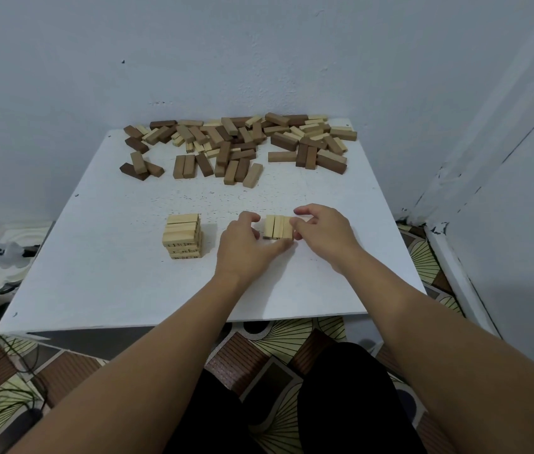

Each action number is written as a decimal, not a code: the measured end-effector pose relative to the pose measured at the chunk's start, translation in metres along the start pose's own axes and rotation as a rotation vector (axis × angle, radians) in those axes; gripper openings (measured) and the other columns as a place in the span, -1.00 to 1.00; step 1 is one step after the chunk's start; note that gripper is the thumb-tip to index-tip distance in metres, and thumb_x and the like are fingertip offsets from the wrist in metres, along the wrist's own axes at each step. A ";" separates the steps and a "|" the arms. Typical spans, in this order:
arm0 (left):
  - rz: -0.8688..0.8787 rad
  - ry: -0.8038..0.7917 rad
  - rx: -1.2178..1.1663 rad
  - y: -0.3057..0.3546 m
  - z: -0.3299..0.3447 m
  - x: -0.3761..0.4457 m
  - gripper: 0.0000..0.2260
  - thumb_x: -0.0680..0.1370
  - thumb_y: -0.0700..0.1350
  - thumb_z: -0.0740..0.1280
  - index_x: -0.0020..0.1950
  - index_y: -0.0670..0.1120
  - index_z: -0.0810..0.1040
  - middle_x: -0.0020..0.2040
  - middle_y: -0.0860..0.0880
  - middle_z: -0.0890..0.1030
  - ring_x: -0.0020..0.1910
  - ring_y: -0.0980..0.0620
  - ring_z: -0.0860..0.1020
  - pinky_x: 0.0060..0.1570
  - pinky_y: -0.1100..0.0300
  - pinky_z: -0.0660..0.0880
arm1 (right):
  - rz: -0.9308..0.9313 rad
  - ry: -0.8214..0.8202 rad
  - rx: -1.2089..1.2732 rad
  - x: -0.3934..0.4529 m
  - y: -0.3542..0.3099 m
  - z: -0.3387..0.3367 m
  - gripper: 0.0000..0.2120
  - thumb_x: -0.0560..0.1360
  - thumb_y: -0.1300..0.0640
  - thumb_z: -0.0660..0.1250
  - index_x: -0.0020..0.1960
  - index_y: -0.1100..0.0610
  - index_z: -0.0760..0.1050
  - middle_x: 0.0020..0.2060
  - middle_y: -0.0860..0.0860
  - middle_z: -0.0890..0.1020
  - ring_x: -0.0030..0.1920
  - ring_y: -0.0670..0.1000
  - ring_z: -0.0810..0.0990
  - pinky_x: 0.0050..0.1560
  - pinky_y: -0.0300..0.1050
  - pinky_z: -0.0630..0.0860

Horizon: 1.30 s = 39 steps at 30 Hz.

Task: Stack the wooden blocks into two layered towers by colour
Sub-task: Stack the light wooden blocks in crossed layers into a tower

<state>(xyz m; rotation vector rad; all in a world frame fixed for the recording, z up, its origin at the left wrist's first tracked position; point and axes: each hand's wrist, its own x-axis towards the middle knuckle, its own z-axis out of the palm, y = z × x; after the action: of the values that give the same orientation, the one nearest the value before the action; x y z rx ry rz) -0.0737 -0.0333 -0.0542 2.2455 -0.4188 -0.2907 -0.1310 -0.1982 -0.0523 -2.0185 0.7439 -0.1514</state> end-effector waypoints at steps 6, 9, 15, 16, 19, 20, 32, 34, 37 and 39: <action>-0.018 0.053 0.217 0.012 0.012 0.002 -0.32 0.30 0.44 0.46 0.30 0.10 0.51 0.13 -0.01 0.49 0.13 -0.05 0.51 0.11 -0.03 0.56 | -0.002 -0.030 -0.037 -0.001 -0.002 0.000 -0.77 0.54 -0.11 0.36 0.17 -0.20 0.64 -0.10 -0.16 0.71 0.11 -0.05 0.63 0.27 0.11 0.52; 0.003 0.024 0.164 0.009 0.008 0.005 -0.44 0.40 0.23 0.50 0.37 0.14 0.55 0.18 -0.03 0.48 0.19 -0.06 0.52 0.18 -0.03 0.54 | -0.019 -0.018 -0.031 -0.004 0.000 0.000 -0.84 0.54 -0.11 0.39 0.11 -0.21 0.64 -0.13 -0.18 0.71 0.09 -0.07 0.64 0.25 0.15 0.54; 0.055 -0.164 0.155 0.003 -0.015 0.022 -0.44 0.42 -0.01 0.58 0.42 0.05 0.59 0.26 -0.04 0.49 0.19 -0.03 0.53 0.06 0.16 0.43 | -0.107 -0.016 -0.076 -0.018 0.003 -0.003 -0.74 0.56 -0.09 0.40 0.24 -0.14 0.60 -0.14 -0.18 0.65 -0.05 -0.14 0.58 0.33 0.15 0.44; 0.075 -0.189 0.151 0.001 -0.018 0.025 -0.45 0.42 -0.04 0.58 0.41 0.02 0.60 0.26 -0.03 0.53 0.18 -0.01 0.55 0.05 0.19 0.41 | -0.128 -0.021 -0.077 -0.020 0.004 -0.004 -0.72 0.56 -0.07 0.40 0.26 -0.14 0.58 -0.15 -0.19 0.65 -0.09 -0.16 0.56 0.33 0.16 0.44; 0.109 -0.224 0.140 -0.001 -0.025 0.025 -0.46 0.44 -0.12 0.57 0.42 0.00 0.59 0.24 -0.01 0.55 0.08 -0.01 0.57 0.04 0.20 0.41 | -0.170 -0.015 -0.041 -0.024 0.009 -0.005 -0.69 0.57 -0.01 0.39 0.31 -0.11 0.56 -0.16 -0.20 0.62 -0.14 -0.18 0.55 0.27 0.14 0.51; 0.118 -0.221 0.130 -0.003 -0.026 0.025 -0.45 0.45 -0.12 0.56 0.44 0.02 0.57 0.24 -0.01 0.54 0.06 -0.03 0.58 0.03 0.18 0.43 | -0.190 0.004 -0.033 -0.024 0.011 -0.005 -0.69 0.58 0.01 0.38 0.32 -0.10 0.57 -0.15 -0.21 0.61 -0.14 -0.18 0.55 0.24 0.12 0.54; 0.072 -0.013 -0.119 -0.025 -0.026 -0.011 -0.41 0.43 0.00 0.62 0.44 -0.01 0.56 0.25 0.05 0.49 0.14 0.26 0.51 0.05 0.54 0.37 | -0.272 0.025 -0.395 -0.029 0.019 0.004 -0.52 0.62 -0.04 0.26 0.54 -0.08 0.42 0.54 -0.07 0.30 0.53 0.03 0.17 0.56 -0.01 0.10; 0.057 -0.007 -0.121 -0.027 -0.026 -0.013 -0.43 0.43 0.04 0.62 0.40 -0.02 0.60 0.25 0.08 0.47 0.17 0.25 0.49 0.07 0.56 0.34 | -0.277 -0.027 -0.474 -0.032 0.017 0.004 -0.49 0.65 -0.07 0.20 0.59 -0.08 0.33 0.61 -0.06 0.18 0.58 0.04 0.04 0.60 0.02 -0.04; 0.059 0.010 -0.092 -0.026 -0.022 -0.016 -0.48 0.46 0.05 0.59 0.38 -0.05 0.62 0.26 0.09 0.43 0.26 0.21 0.40 0.25 0.38 0.29 | -0.319 -0.103 -0.601 -0.035 0.015 0.005 -0.41 0.65 -0.11 0.11 0.65 -0.03 0.17 0.67 -0.01 0.02 0.62 0.06 -0.09 0.61 0.06 -0.17; 0.060 0.030 -0.085 -0.025 -0.020 -0.016 -0.51 0.48 0.04 0.57 0.37 -0.05 0.63 0.24 0.09 0.43 0.25 0.23 0.38 0.27 0.37 0.25 | -0.337 -0.127 -0.643 -0.035 0.014 0.006 -0.37 0.63 -0.13 0.06 0.66 0.01 0.11 0.68 0.01 -0.04 0.63 0.07 -0.13 0.63 0.11 -0.18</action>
<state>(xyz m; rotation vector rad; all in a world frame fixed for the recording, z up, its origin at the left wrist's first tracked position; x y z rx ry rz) -0.0768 0.0020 -0.0598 2.1474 -0.4491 -0.2390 -0.1637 -0.1793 -0.0607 -2.7307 0.3865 0.0312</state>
